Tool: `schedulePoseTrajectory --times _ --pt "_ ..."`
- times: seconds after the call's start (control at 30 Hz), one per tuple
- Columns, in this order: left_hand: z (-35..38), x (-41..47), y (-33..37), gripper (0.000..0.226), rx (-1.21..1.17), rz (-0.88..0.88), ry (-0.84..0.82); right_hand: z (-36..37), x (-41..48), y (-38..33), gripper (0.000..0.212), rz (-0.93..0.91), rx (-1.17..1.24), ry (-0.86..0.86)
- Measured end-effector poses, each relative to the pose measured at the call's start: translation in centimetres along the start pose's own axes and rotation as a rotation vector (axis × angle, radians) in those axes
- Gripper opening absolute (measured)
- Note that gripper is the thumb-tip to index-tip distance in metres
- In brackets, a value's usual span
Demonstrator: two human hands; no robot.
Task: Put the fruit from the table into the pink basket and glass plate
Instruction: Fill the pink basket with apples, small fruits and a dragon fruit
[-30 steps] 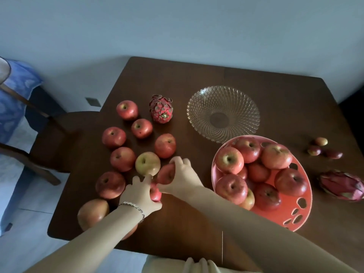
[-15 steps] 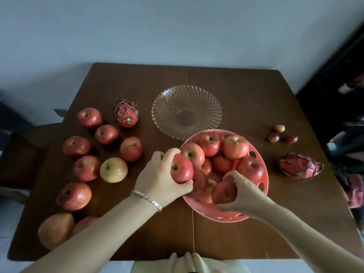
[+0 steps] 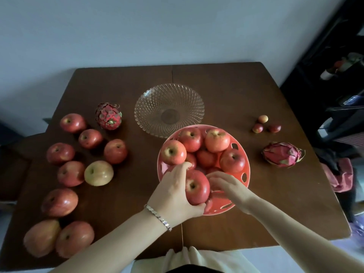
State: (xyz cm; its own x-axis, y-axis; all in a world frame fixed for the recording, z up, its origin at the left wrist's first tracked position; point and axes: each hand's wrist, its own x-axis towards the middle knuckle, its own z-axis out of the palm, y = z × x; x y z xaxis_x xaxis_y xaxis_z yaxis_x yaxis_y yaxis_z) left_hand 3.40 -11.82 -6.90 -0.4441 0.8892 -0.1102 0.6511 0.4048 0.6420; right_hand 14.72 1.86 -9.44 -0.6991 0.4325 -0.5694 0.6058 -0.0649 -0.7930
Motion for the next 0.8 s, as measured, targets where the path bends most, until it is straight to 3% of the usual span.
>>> schedulePoseTrajectory --times 0.07,0.23,0.33,0.43,0.6,0.7,0.8 --pt "0.5 0.2 0.5 0.087 0.034 0.028 0.032 -0.3 -0.3 -0.5 0.025 0.035 0.173 -0.041" --pt "1.7 1.0 1.7 0.080 0.101 0.117 0.027 -0.3 -0.8 -1.2 0.042 -0.017 0.159 -0.164" --pt "2.1 1.1 1.3 0.095 0.014 0.110 -0.026 -0.7 -0.5 -0.5 0.051 0.040 0.224 -0.138" --pt "3.3 1.2 -0.2 0.115 0.187 0.119 -0.084 -0.9 -0.1 0.2 0.070 0.121 0.293 -0.107" --pt "4.6 1.5 -1.4 0.093 0.375 0.188 0.015 -1.7 0.1 0.2 0.062 0.148 0.358 -0.092" --pt "4.3 1.5 -1.9 0.076 0.387 0.245 0.040 -3.6 -0.4 -0.5 0.059 0.095 0.447 0.014" --pt "4.2 1.2 -2.3 0.055 0.403 0.292 0.055 -6.2 -1.3 -1.8 0.059 0.041 0.269 0.112"
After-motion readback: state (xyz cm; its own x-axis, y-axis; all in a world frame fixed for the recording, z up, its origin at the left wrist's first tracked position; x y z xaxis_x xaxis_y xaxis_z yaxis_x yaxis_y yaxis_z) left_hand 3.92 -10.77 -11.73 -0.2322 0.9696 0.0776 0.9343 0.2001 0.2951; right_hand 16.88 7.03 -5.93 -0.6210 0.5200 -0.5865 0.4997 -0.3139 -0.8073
